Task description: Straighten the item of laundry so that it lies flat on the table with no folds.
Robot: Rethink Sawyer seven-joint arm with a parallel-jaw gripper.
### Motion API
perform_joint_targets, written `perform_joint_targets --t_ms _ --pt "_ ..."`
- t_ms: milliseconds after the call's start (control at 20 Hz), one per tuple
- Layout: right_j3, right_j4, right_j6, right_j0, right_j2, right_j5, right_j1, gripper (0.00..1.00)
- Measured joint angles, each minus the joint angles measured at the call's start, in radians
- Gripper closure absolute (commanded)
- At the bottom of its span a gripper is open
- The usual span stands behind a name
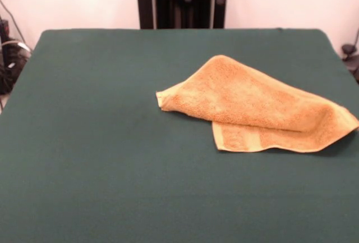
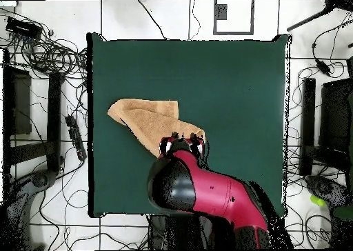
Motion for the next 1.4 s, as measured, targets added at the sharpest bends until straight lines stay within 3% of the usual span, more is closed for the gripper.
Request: perform_joint_targets --t_ms 650,1100,1150,1400 --pt "-0.125 0.0 0.0 -0.01 0.001 -0.007 0.135 0.0" --pt "-0.167 0.0 0.0 0.0 0.001 -0.083 0.252 0.0" --pt "-0.17 0.0 0.0 0.001 0.002 -0.092 0.263 1.0" --pt "-0.171 0.0 0.0 0.005 0.001 -0.142 0.306 1.0"
